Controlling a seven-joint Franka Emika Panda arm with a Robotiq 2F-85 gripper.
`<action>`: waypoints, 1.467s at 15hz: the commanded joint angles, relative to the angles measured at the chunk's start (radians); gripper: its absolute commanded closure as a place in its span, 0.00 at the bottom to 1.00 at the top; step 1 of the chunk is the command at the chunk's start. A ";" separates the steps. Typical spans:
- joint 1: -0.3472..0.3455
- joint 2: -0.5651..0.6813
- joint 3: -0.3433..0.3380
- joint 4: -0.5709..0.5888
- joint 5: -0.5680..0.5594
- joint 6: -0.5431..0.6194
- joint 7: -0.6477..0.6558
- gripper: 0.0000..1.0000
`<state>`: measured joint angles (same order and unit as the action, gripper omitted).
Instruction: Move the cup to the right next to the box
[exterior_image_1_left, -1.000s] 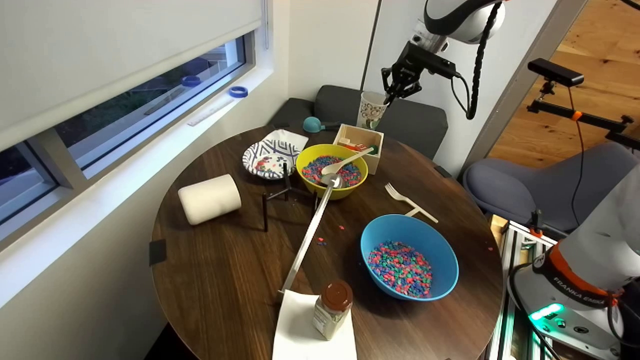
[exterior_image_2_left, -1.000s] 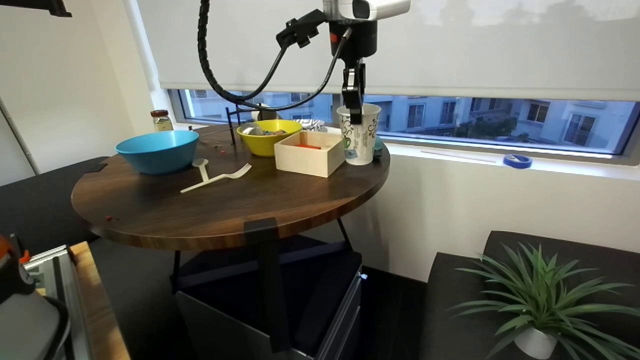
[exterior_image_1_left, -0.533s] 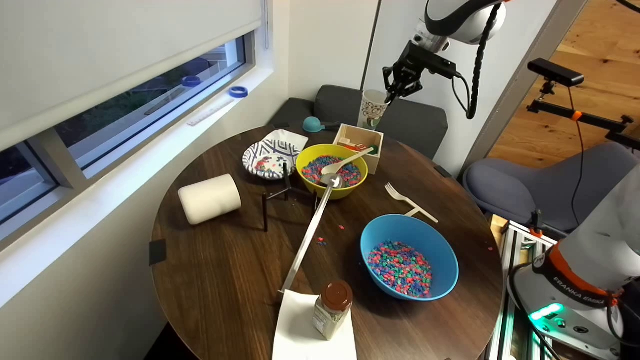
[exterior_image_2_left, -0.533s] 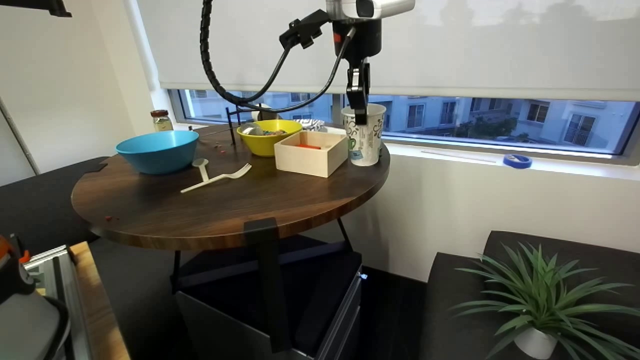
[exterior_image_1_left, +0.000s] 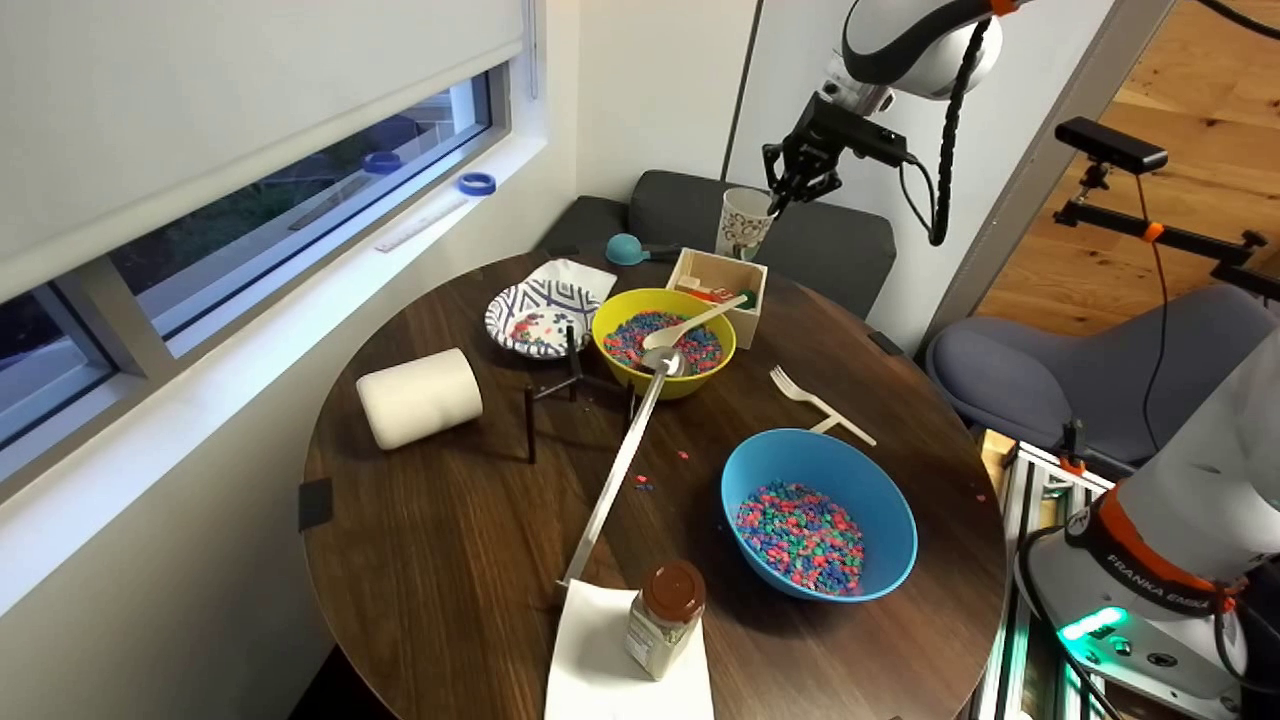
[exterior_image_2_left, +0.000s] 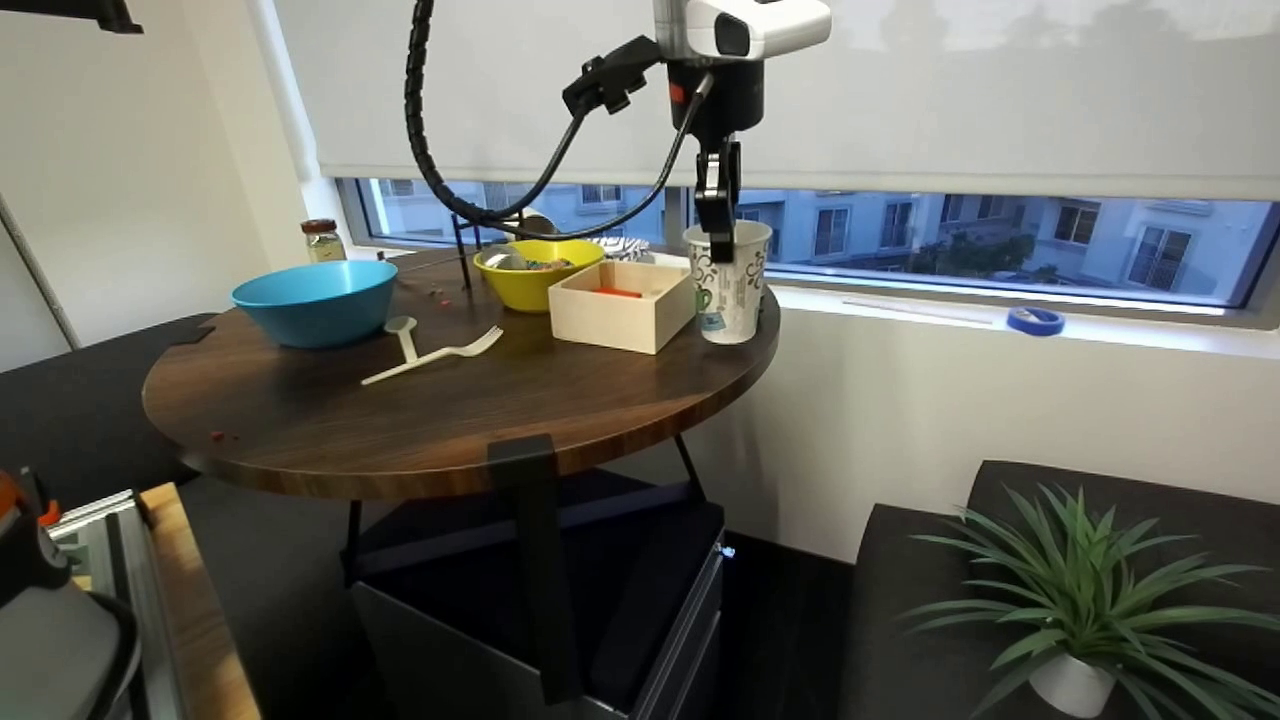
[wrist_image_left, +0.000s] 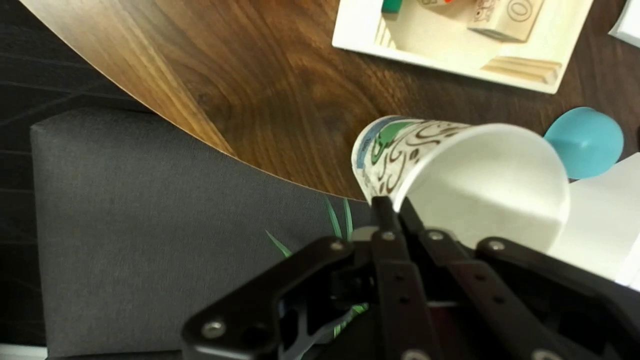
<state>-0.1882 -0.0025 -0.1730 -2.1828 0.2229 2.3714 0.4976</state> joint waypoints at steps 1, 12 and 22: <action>0.002 0.005 -0.003 -0.012 0.014 0.013 -0.027 0.99; 0.075 -0.276 0.077 -0.025 -0.041 -0.366 -0.182 0.04; 0.158 -0.429 0.203 0.011 -0.148 -0.493 -0.306 0.00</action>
<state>-0.0328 -0.4323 0.0319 -2.1746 0.0755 1.8803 0.1907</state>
